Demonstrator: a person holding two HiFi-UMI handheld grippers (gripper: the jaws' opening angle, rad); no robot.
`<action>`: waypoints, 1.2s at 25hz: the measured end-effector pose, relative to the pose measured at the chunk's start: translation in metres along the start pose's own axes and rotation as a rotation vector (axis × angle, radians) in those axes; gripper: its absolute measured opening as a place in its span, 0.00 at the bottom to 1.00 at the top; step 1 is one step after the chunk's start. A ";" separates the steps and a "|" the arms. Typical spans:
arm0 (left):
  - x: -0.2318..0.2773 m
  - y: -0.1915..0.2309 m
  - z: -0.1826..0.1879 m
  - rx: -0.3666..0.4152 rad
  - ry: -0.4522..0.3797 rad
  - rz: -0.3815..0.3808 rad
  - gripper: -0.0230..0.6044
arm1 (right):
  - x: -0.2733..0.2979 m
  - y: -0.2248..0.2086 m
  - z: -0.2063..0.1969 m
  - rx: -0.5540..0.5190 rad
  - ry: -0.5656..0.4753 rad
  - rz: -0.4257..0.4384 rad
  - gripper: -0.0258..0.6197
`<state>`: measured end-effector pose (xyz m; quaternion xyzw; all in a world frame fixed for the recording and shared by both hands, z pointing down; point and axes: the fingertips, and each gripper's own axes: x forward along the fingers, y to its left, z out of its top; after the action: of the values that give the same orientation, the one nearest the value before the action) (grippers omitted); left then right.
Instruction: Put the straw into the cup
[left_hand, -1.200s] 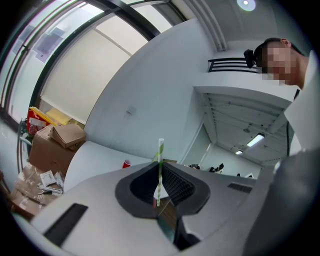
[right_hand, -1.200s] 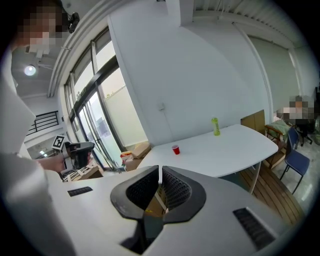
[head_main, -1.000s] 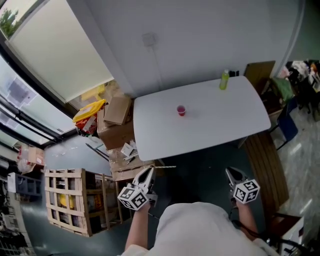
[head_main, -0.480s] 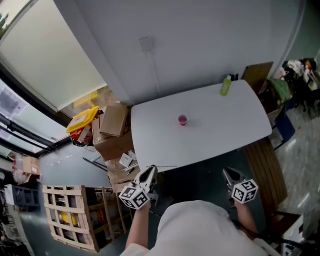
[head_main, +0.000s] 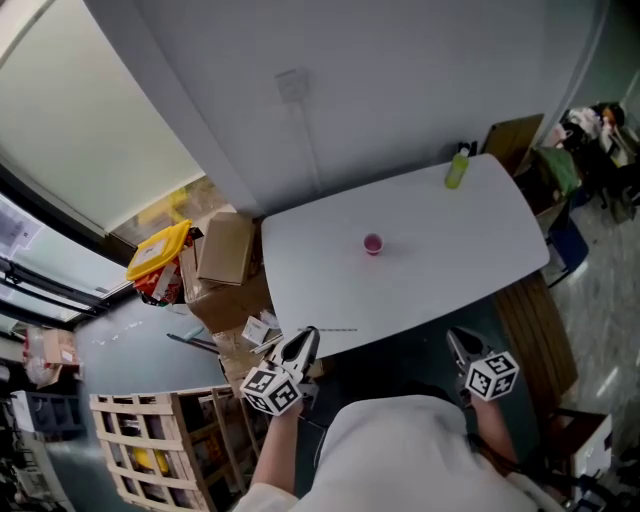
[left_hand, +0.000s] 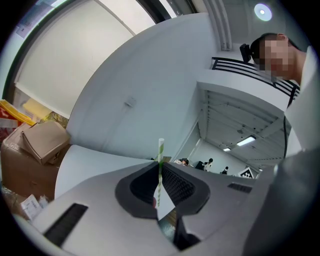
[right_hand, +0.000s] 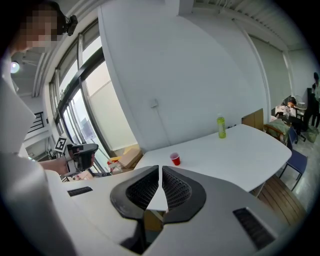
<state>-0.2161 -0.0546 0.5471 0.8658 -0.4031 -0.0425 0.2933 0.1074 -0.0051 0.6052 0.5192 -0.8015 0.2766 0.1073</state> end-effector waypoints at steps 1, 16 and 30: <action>0.002 0.002 0.002 0.001 0.002 -0.005 0.07 | 0.002 0.000 0.001 0.004 0.002 -0.005 0.11; 0.040 0.005 0.002 -0.028 0.015 0.024 0.07 | 0.032 -0.026 0.025 -0.031 0.051 0.043 0.11; 0.115 -0.022 0.012 0.007 -0.034 0.118 0.07 | 0.094 -0.079 0.065 -0.094 0.140 0.209 0.11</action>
<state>-0.1282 -0.1324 0.5440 0.8408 -0.4583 -0.0383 0.2855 0.1447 -0.1382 0.6208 0.4066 -0.8539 0.2841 0.1576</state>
